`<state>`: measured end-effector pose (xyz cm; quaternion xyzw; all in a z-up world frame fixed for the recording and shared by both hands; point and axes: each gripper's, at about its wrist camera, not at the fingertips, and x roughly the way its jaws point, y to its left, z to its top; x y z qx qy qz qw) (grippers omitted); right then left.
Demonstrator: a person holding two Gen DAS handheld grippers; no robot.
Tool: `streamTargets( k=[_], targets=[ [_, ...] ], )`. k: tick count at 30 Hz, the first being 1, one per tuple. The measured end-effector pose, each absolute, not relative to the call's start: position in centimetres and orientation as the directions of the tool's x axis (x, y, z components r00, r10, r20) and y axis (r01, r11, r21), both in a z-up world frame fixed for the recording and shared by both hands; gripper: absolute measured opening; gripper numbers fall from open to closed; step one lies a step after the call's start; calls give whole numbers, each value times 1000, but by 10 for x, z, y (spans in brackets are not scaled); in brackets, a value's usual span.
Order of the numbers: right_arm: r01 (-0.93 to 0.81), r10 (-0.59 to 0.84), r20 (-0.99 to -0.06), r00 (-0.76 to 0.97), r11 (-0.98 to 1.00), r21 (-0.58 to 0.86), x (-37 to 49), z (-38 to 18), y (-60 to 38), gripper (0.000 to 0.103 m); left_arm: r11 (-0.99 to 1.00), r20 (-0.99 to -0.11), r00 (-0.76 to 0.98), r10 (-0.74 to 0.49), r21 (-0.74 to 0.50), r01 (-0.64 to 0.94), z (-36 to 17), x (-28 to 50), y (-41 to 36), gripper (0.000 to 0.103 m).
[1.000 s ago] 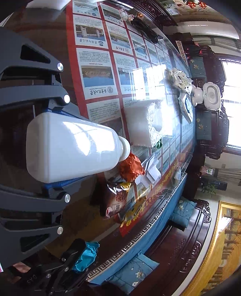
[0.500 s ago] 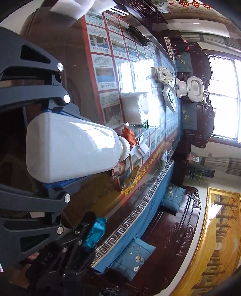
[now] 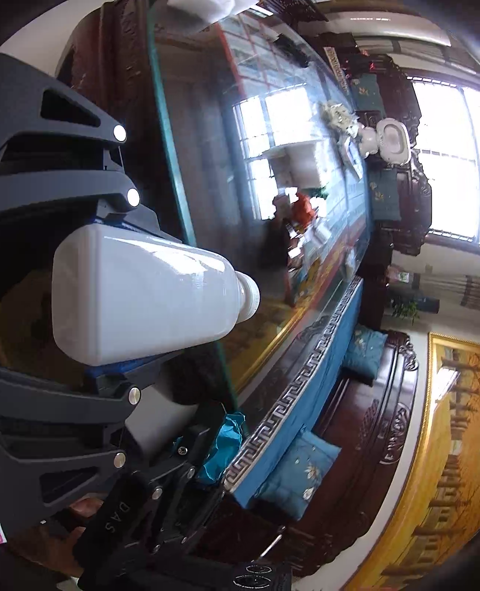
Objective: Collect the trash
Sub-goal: 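Carry the bottle and teal bag to the yellow bin and open both tools, then return to the table and grasp the brown snack bag with the right tool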
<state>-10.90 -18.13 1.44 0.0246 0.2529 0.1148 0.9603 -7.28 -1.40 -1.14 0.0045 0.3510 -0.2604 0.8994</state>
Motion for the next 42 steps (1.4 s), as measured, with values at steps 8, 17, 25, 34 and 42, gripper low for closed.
streamTargets(
  k=[8,17,25,34,42],
  targets=[
    [-180,209,-562,801,978,106,-154,-30,-186,36,827,-676,541,-501,-188,530,-52,-119,-31,51],
    [-161,186,-613,768,982,96,-175,-66,-183,59,812,-711,500,-494,-172,558,-72,-144,-32,51],
    [-74,122,-585,802,992,105,-183,-63,-208,59,787,-736,458,-499,-164,595,-84,-147,-41,51],
    [11,70,-577,814,991,136,-182,-65,-240,65,726,-761,385,-522,-161,668,-96,-152,-71,66],
    [0,85,-585,807,990,144,-176,-67,-240,65,721,-754,402,-519,-134,680,-93,-152,-81,65]
  ],
)
